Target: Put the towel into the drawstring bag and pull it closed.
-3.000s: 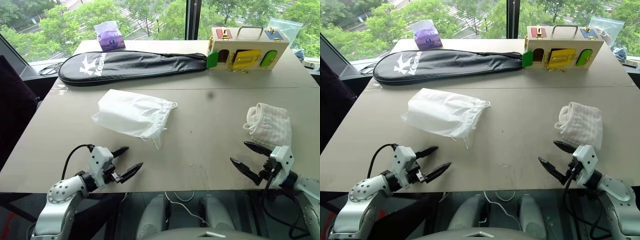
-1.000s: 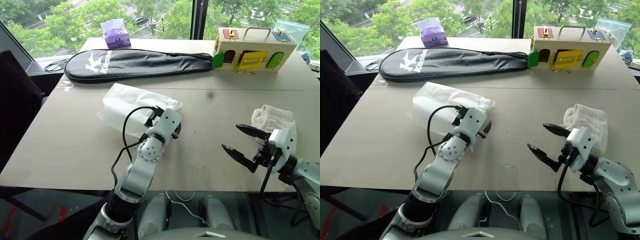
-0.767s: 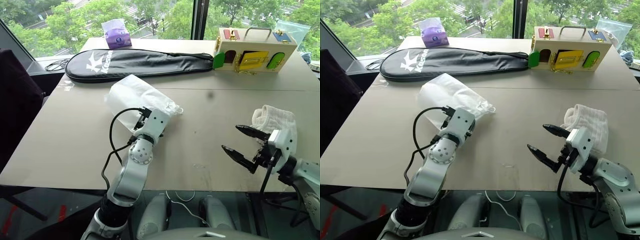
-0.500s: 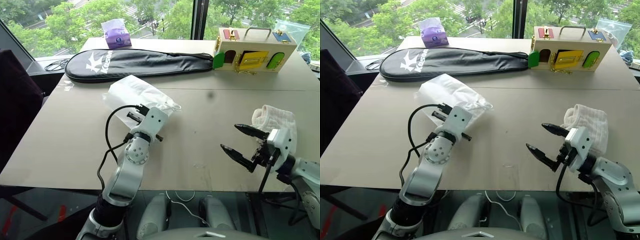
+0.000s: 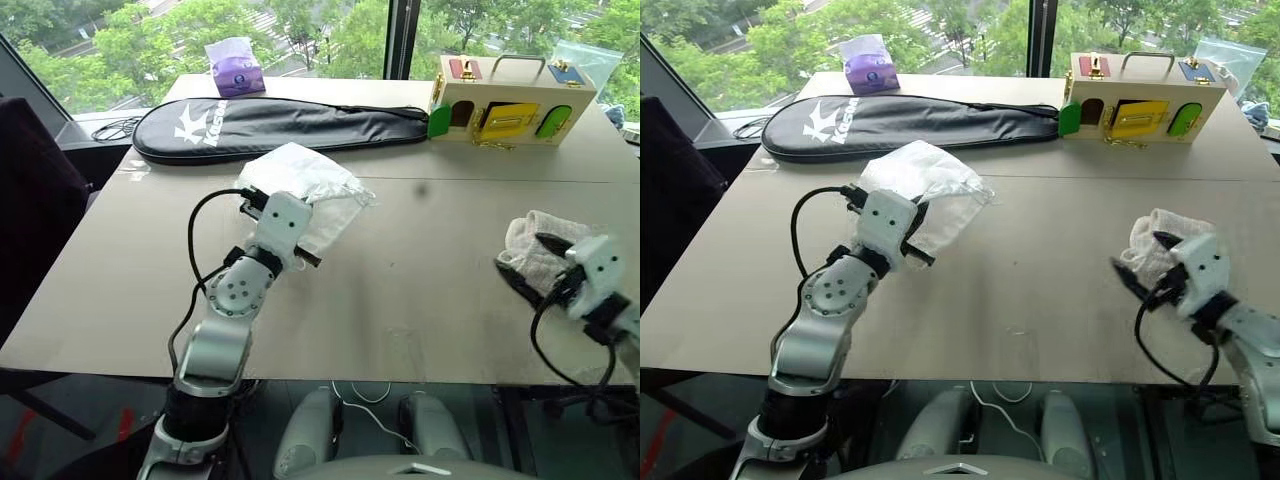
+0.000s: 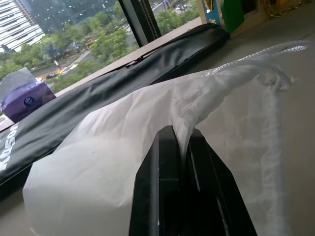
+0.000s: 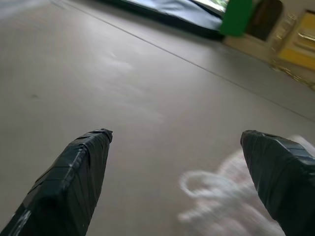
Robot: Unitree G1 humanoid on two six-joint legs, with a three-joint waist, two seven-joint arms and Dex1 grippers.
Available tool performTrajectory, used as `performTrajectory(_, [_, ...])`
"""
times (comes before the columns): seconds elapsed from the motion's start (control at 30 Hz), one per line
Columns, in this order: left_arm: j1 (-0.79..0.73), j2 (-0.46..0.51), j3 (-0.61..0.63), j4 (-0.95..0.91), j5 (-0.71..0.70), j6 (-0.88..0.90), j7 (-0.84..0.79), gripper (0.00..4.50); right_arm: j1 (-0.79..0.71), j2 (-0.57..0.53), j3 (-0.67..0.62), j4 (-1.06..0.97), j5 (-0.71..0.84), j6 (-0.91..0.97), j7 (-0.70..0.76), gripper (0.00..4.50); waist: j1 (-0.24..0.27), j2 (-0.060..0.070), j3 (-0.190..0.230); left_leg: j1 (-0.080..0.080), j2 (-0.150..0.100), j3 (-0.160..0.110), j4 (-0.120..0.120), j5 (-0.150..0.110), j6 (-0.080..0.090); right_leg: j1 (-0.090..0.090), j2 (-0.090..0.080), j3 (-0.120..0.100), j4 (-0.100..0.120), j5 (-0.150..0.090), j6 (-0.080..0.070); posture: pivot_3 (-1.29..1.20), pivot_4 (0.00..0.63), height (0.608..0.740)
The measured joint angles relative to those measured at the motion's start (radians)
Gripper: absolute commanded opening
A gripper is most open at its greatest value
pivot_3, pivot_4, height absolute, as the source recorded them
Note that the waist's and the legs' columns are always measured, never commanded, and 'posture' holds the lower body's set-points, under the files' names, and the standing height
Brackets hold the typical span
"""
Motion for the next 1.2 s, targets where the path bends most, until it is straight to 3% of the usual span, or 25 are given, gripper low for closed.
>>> performTrajectory(0.27, [-0.105,0.041,0.115,0.206,-0.130,-0.037,-0.087,0.08,-0.102,0.011,-0.160,0.131,0.160,0.310,-0.114,4.50,-0.001,0.000,0.000,0.000,0.000,0.000,0.002,-0.001,0.001,0.001,0.001,0.000,0.002,0.001,0.003,0.00,0.150,0.740])
performTrajectory(0.47, [-0.225,0.083,0.119,0.278,-0.176,-0.026,-0.156,0.08,-0.188,0.011,-0.220,0.323,0.246,0.486,-0.138,4.50,-0.003,0.000,0.000,0.000,0.000,0.001,0.003,-0.001,0.002,0.001,0.001,0.001,0.002,0.002,0.004,0.00,0.150,0.740])
performTrajectory(0.67, [-0.301,0.100,0.113,0.348,-0.186,-0.028,-0.187,0.08,-0.245,0.022,-0.233,0.359,0.323,0.621,-0.134,4.50,-0.012,-0.002,0.000,0.001,0.001,0.001,0.003,-0.001,0.002,0.001,0.004,0.001,0.002,0.002,0.004,0.00,0.150,0.740])
performTrajectory(1.1, [-0.358,0.090,0.095,0.390,-0.197,-0.023,-0.198,0.08,-0.393,0.207,-0.245,0.361,0.484,0.782,-0.147,4.50,-0.057,-0.007,-0.001,0.002,0.004,0.002,0.003,-0.001,0.002,0.001,0.006,0.003,0.004,0.002,0.004,0.00,0.150,0.740])
performTrajectory(1.2, [-0.378,0.089,0.090,0.414,-0.197,-0.023,-0.202,0.00,-0.426,0.236,-0.230,0.389,0.478,0.771,-0.156,3.70,-0.058,-0.007,-0.001,0.003,0.004,0.003,0.003,-0.001,0.002,0.001,0.007,0.003,0.004,0.002,0.004,0.00,0.150,0.740])
